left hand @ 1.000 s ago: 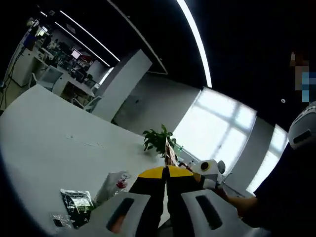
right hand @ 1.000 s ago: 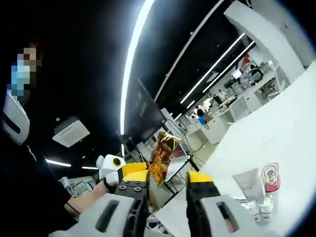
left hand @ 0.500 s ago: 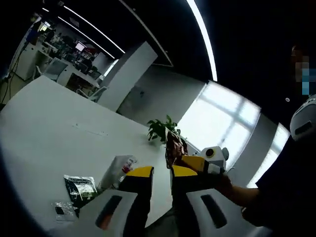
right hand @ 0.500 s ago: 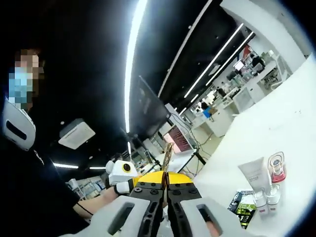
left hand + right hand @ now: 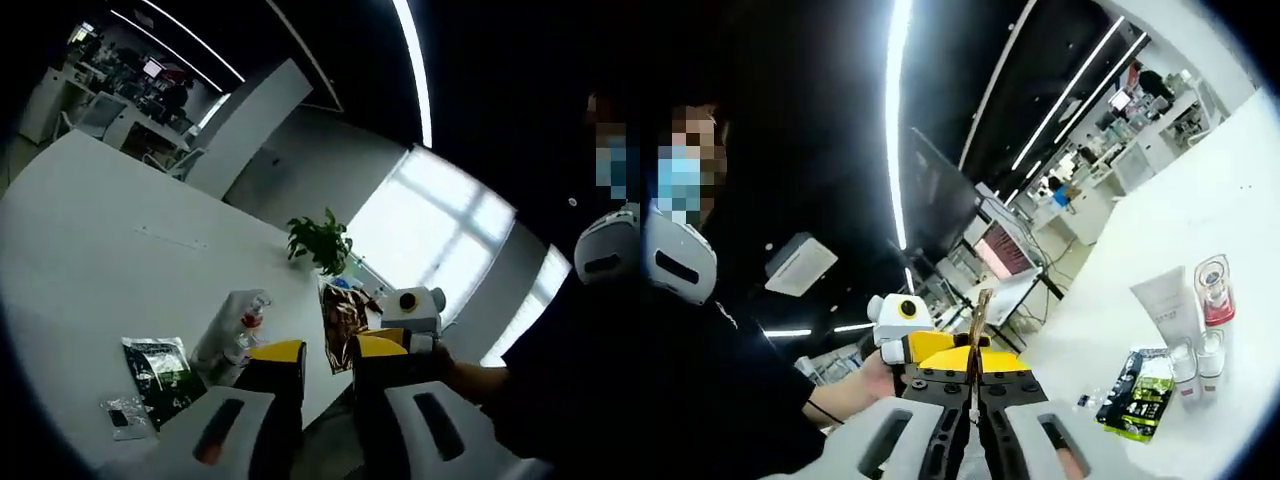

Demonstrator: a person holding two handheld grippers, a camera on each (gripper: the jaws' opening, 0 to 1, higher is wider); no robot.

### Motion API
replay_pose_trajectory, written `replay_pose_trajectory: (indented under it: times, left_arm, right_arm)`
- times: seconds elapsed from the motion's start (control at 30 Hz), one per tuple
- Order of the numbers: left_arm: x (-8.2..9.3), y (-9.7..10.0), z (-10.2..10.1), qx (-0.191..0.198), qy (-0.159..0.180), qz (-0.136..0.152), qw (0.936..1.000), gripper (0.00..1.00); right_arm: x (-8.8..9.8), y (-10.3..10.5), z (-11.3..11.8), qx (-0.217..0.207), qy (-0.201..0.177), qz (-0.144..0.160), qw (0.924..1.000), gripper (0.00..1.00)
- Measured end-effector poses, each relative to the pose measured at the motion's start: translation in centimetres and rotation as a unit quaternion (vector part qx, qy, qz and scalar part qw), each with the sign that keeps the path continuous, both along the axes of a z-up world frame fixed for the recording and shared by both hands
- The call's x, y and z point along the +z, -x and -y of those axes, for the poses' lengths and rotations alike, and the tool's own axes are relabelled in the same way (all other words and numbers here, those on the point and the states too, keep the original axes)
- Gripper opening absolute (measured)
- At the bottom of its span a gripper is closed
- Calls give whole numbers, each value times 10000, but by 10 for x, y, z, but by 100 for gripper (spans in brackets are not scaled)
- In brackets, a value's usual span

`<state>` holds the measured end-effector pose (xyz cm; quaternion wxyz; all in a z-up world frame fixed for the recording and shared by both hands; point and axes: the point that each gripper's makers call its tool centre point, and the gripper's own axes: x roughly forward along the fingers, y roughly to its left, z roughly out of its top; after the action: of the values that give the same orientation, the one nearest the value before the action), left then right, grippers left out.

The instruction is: Arrange the skincare products in the storage area until every visible bottle or jar stands upright without overlapping.

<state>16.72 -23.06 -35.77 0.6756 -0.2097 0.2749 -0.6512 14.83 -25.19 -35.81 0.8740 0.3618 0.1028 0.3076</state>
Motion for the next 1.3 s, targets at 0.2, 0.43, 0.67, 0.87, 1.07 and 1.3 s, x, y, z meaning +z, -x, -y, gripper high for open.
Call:
replay_pose_trajectory:
  times: [0.2, 0.43, 0.67, 0.87, 1.07, 1.3]
  left_arm:
    - [-7, -3, -6, -44, -106, -131, 9998, 6]
    - [-17, -8, -9, -31, -265, -147, 9995, 0]
    - [-53, -30, -16, 165, -528, -435, 9975, 0]
    - [-99, -63, -32, 583, -745, -1002, 9905, 0]
    - [-124, -89, -39, 909, -868, -1245, 9842, 0]
    - [-147, -117, -44, 1172, -1142, -1308, 9778, 0]
  right_arm:
    - [-7, -5, -5, 52, -100, -95, 9999, 0]
    - [-15, -8, -8, 46, 28, -125, 9999, 0]
    - [-42, -6, 9, -345, 849, -22, 9958, 48]
    - [-52, 0, 22, -511, 1068, -52, 9930, 56]
    - [-62, 2, 33, -556, 1698, -38, 9839, 73]
    - [-73, 2, 36, -512, 1960, -170, 9791, 83]
